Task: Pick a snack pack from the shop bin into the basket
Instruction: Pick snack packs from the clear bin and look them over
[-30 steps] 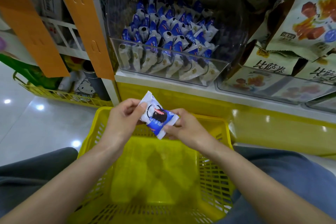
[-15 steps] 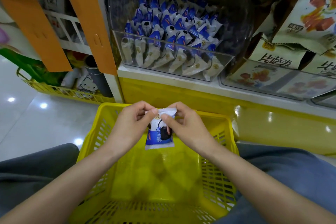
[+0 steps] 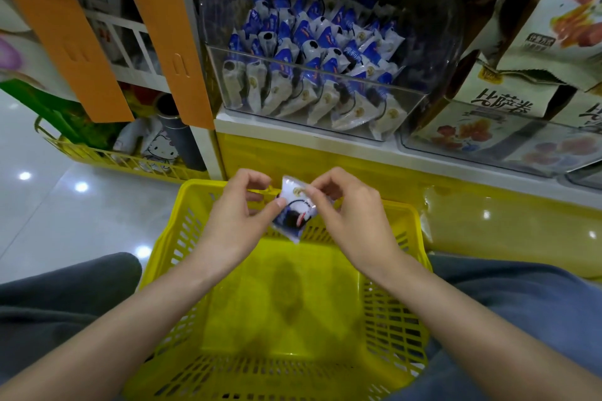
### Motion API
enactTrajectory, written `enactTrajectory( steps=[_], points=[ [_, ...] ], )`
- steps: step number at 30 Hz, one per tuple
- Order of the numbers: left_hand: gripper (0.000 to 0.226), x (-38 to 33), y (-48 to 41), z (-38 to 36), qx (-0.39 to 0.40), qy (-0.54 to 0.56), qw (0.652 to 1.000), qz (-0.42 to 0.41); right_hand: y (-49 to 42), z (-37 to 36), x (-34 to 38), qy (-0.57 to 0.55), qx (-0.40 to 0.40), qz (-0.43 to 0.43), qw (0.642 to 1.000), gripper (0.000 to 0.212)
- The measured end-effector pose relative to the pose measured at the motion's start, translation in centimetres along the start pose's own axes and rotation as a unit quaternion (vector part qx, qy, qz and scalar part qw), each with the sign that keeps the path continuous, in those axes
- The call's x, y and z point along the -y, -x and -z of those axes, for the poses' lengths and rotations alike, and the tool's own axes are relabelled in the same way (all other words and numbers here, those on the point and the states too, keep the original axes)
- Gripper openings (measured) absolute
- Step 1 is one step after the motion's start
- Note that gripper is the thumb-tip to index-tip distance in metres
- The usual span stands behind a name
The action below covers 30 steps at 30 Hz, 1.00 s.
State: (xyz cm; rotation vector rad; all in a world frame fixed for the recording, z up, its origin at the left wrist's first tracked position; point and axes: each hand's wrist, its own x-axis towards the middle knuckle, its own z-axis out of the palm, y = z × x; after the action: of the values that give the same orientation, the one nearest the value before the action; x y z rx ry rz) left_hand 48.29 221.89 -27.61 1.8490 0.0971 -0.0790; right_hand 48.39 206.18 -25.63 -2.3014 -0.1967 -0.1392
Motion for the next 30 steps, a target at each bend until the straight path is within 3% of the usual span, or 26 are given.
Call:
enactTrajectory(
  steps=[3,5,8,12,14,17,19,21,25,28,30],
  points=[
    [0.011,-0.1,-0.1,0.4,-0.007,-0.032,0.999,-0.010,-0.2,0.3,0.0,-0.054,-0.039,-0.011,0.998,0.009],
    [0.022,-0.5,-0.3,0.2,0.031,0.064,0.995,0.073,0.1,0.5,0.1,-0.053,-0.035,0.032,0.997,0.008],
    [0.036,-1.1,-0.3,0.2,0.088,0.235,0.948,0.197,1.0,0.4,0.3,0.023,0.013,0.138,0.990,0.008],
    [0.022,-1.0,0.3,0.4,0.100,0.270,0.946,0.150,1.5,0.4,0.3,0.143,0.048,0.215,0.965,0.018],
    [0.020,-1.0,0.3,0.4,0.077,0.257,0.954,0.132,1.5,0.2,0.5,0.084,0.069,0.154,0.982,0.018],
    [0.020,-1.0,0.2,0.2,0.074,0.245,0.958,0.128,1.1,-0.3,0.8,-0.057,0.048,-0.025,0.997,0.024],
    [0.021,-1.1,0.2,0.0,0.095,0.250,0.953,0.144,0.5,-0.2,0.9,-0.169,0.058,-0.136,0.975,0.024],
    [0.022,-1.2,0.5,-0.2,0.119,0.227,0.955,0.152,0.3,-0.1,1.0,-0.284,0.110,-0.215,0.928,0.019],
    [0.029,0.0,0.9,-0.1,0.038,0.017,0.999,0.033,0.6,-0.2,0.9,-0.381,0.133,-0.268,0.875,0.021],
    [0.034,0.2,1.3,0.1,0.008,-0.084,0.994,-0.067,0.8,-0.6,0.8,-0.438,0.118,-0.285,0.844,0.007],
    [0.029,0.2,1.4,0.1,0.027,-0.121,0.987,-0.106,0.9,-0.7,0.8,-0.459,0.133,-0.276,0.834,0.012]
  ],
)
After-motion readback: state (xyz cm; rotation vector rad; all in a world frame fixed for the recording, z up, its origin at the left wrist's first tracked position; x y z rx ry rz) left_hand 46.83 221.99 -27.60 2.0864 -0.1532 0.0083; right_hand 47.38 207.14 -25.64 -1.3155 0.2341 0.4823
